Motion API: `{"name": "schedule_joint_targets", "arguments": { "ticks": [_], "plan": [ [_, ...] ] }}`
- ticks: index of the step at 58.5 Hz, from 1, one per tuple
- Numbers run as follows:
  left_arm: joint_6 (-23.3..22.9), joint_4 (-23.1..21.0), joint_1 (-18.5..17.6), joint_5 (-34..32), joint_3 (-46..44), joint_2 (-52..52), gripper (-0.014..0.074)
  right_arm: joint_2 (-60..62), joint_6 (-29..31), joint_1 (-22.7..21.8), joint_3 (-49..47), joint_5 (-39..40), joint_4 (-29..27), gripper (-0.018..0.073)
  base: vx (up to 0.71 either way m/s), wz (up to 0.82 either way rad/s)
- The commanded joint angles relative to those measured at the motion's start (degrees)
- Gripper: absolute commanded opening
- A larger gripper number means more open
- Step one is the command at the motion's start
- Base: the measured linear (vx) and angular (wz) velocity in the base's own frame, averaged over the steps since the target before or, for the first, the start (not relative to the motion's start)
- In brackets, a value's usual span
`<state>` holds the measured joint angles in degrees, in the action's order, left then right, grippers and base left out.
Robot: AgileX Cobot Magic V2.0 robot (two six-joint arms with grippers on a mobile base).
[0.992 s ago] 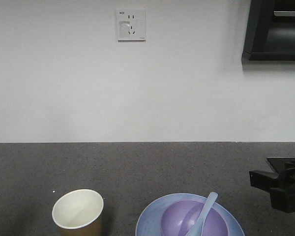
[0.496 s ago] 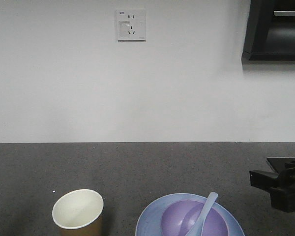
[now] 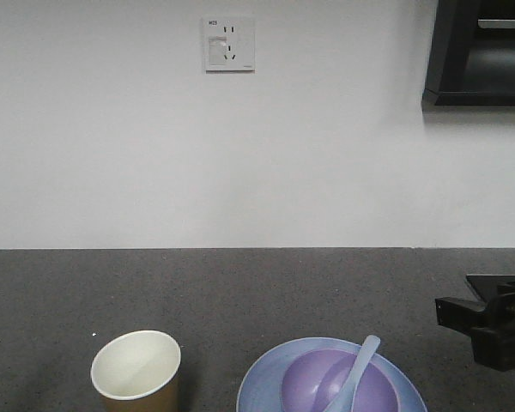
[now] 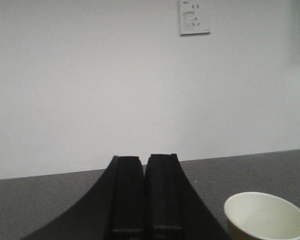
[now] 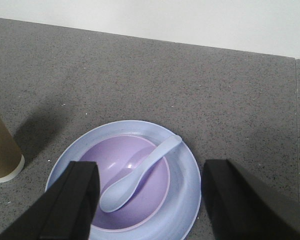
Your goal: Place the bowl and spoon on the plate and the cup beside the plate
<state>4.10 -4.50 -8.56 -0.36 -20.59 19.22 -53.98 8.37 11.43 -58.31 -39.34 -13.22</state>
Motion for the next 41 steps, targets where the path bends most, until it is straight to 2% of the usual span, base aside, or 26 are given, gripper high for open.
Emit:
{"name": "schedule_joint_targets", "arguments": {
  "ticks": [1,9,18,24,41],
  "plan": [
    [0.7,-4.1,2.9,-10.4,5.9,-4.3,-0.0003,0.9,0.2,-0.1,-1.6,3.9,-0.5,0.0505,0.00,0.00],
    [0.5,1.2,5.2,-9.0,14.9,-11.7,-0.0003,0.9,0.2,-0.1,-1.6,3.9,-0.5,0.0505,0.00,0.00],
    [0.5,4.5,5.4,-8.0,24.1,-20.8,-0.0003,0.9,0.2,-0.1,-1.6,3.9,-0.5,0.0505,0.00,0.00],
    [0.5,4.2,5.4,1.1,23.1,-20.0,-0.0003,0.9,0.2,-0.1,-1.6,3.6,-0.5,0.0505,0.00,0.00],
    [0.5,4.2,5.4,11.7,23.4,-19.9,-0.0003,0.9,0.2,-0.1,-1.6,3.4,-0.5,0.0505,0.00,0.00]
  ]
}}
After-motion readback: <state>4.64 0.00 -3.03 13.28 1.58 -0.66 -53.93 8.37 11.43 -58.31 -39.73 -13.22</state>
